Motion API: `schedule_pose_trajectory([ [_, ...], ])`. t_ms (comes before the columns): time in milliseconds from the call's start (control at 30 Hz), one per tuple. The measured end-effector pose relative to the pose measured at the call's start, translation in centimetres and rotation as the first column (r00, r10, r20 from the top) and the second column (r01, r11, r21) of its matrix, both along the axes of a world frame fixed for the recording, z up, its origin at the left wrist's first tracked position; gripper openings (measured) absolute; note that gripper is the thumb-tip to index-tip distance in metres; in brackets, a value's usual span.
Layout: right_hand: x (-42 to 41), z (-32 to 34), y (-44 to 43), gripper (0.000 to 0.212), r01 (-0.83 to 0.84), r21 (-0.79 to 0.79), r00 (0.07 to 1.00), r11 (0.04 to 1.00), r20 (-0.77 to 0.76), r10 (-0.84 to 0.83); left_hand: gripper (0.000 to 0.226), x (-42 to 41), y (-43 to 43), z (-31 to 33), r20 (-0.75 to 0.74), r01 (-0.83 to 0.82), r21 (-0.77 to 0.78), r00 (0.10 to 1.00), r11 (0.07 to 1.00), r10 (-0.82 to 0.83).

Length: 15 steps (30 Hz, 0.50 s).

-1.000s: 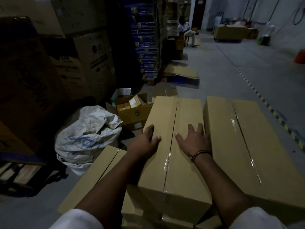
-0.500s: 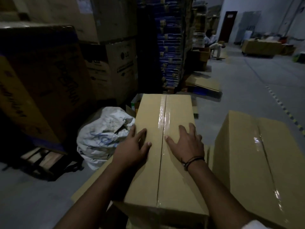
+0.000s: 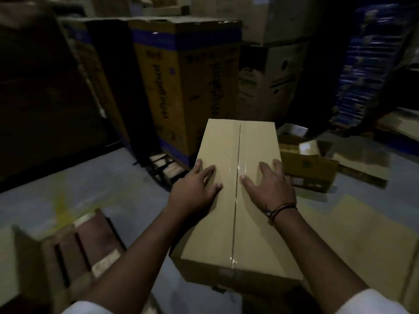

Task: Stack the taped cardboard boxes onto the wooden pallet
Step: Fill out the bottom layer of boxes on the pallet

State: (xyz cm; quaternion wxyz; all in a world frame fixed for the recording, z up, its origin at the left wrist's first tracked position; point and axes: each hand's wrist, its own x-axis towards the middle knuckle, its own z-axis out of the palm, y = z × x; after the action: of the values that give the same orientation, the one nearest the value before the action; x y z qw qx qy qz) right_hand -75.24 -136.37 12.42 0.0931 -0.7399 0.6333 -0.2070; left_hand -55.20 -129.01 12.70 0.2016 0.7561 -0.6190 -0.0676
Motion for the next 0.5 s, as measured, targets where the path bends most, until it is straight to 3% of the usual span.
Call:
schedule_pose_trajectory([
  [267,18.2,-2.9,6.0,0.078,-0.306,0.025,0.952,0.952,0.036,0.305,0.066,14.2,12.4,-2.3,-0.049,-0.244,-0.001,0.969,0.970,0.244],
  [500,30.7,-5.6,13.5,0.076,-0.510,0.088,0.860,0.856,0.025,0.510,0.061,23.4,22.6,-5.9,-0.092,-0.474,0.034,0.875,0.880,0.475],
])
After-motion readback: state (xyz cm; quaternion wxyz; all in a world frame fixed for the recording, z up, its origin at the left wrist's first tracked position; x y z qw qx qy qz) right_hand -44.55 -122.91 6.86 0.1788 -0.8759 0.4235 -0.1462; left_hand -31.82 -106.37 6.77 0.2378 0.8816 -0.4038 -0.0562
